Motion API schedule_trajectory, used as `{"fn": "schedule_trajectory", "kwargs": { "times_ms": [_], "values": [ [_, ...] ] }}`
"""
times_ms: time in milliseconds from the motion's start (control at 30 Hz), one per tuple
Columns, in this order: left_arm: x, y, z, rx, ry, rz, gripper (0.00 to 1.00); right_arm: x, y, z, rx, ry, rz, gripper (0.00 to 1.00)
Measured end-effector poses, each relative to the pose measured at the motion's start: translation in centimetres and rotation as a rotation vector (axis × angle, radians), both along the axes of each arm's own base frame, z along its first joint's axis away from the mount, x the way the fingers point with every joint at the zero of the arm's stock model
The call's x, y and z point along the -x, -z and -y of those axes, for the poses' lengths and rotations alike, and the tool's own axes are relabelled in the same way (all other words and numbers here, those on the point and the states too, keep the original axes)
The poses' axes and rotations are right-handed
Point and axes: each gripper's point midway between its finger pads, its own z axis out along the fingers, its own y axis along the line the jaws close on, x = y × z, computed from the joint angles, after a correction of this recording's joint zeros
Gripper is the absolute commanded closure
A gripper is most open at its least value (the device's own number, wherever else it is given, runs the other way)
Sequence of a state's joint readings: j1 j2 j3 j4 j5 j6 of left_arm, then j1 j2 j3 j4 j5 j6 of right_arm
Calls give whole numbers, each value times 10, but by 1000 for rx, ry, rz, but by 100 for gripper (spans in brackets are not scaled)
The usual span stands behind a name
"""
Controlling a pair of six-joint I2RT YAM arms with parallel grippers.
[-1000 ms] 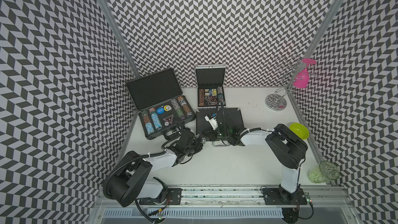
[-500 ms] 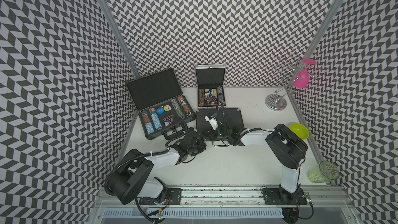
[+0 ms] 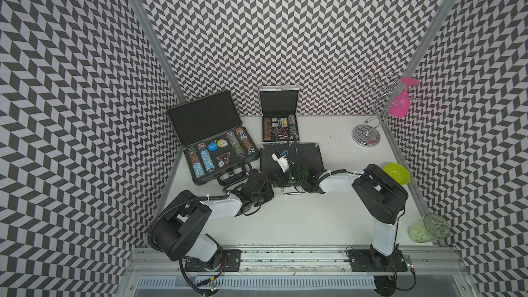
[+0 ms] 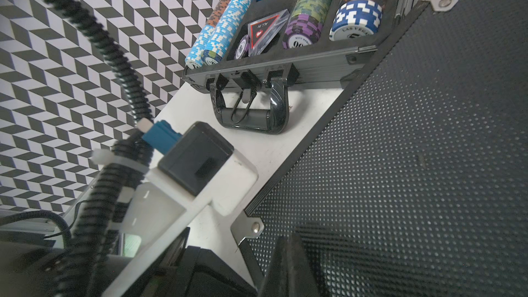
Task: Close the poker set cases
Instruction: Fasten the fastener on the poker set case.
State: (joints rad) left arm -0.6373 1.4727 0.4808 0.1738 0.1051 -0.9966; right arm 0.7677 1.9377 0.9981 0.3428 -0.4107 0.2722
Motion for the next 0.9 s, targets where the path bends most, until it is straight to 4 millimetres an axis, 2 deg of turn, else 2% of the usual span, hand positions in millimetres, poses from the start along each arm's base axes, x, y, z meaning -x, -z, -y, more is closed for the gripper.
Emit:
{"fn": "schedule_trajectory", "kwargs": {
  "times_ms": [333,467,567,667,800,900],
  "values": [
    [-2,3,7,47,22,11,100,1,0,0,-7,-6,4,100],
    [1,0,1,40,13,7,100,1,0,0,-7,-5,4,100],
    [1,-21,-10,26,-10,40,100,1,1,0,-6,-5,4,100],
    [-8,-54,-21,28,-37,105,100,1,1,0,-6,-4,3,100],
    [-35,-96,-37,7,-80,198,100,0,1,0,-5,-2,4,100],
    [-57,-103,-45,-56,-76,205,100,0,0,0,-5,1,6,100]
  ]
}}
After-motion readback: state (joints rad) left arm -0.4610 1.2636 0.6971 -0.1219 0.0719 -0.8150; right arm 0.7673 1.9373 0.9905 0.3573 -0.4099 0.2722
